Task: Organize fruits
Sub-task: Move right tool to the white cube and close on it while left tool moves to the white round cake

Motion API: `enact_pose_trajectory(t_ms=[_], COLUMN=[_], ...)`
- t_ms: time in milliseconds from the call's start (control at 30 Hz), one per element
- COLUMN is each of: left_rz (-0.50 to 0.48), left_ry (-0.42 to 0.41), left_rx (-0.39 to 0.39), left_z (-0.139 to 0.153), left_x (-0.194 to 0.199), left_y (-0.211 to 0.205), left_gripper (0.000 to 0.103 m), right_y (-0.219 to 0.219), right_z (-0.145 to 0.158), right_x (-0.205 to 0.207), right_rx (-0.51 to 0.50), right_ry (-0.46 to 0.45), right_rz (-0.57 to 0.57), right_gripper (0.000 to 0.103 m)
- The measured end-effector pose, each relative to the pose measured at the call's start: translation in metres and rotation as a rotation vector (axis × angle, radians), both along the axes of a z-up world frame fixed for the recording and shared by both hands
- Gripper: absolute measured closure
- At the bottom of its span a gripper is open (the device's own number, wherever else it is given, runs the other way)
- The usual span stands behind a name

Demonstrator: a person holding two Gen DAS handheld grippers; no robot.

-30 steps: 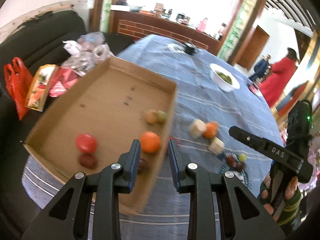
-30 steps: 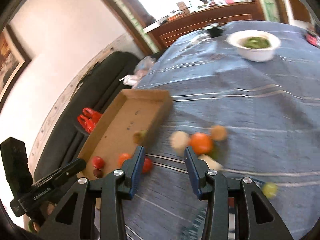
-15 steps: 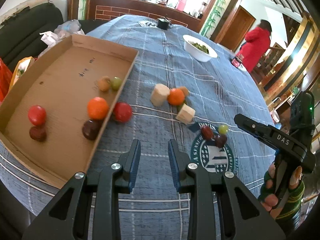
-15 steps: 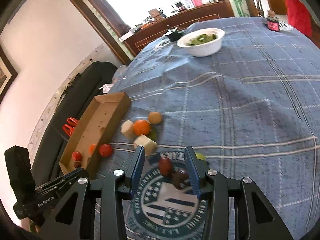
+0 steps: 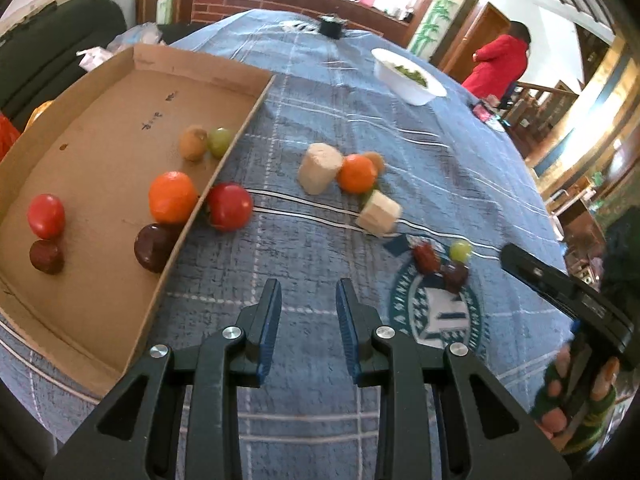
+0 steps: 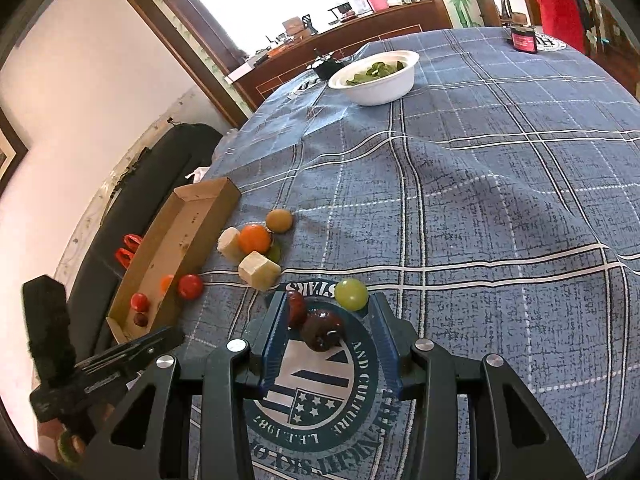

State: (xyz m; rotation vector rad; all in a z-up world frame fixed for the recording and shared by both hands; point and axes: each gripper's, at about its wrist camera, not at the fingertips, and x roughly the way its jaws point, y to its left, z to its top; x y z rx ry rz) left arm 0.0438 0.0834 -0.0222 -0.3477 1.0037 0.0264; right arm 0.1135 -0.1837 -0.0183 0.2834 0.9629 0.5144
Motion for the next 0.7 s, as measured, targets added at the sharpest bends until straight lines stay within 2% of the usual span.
enact_pose_trajectory(t_ms=[233, 367, 467, 533, 567, 700], left_rz=[0.079, 0.094, 0.084, 0.066, 0.055, -0.001], left_ry=[0.059, 0.054, 0.048, 0.044, 0.042, 0.028], left_rx=[0.038, 0.06, 0.066, 0.082, 0.086, 0.085], left_z=[-0.02, -0.021, -0.022, -0.022, -0.021, -0.02], left_x=[0.027, 0.041, 0.051, 0.059, 0.062, 0.073], left_y=[0.009, 0.009, 0.006, 0.001, -0.001, -0.011], left_gripper=[0.077, 0.078, 0.077, 0.072, 0.065, 0.064], right_y=[0.003, 0.001, 0.001, 0.002, 0.003, 0.014], right_z=[0.0, -0.002, -0.005, -0.008, -0.01, -0.016], right_x=[0.002, 0.005, 0.01, 0.013, 0.015, 0.022], right_rx=[0.0, -0.006, -0.007, -0.012, -0.015, -0.03], right_ry=[0.002, 0.005, 0.011, 0.018, 0.022, 0.03], right_rz=[0.013, 0.01, 0.009, 0.014, 0.017, 0.046], right_gripper=[0.059, 0.059, 0.059, 0.059, 0.059, 0.059])
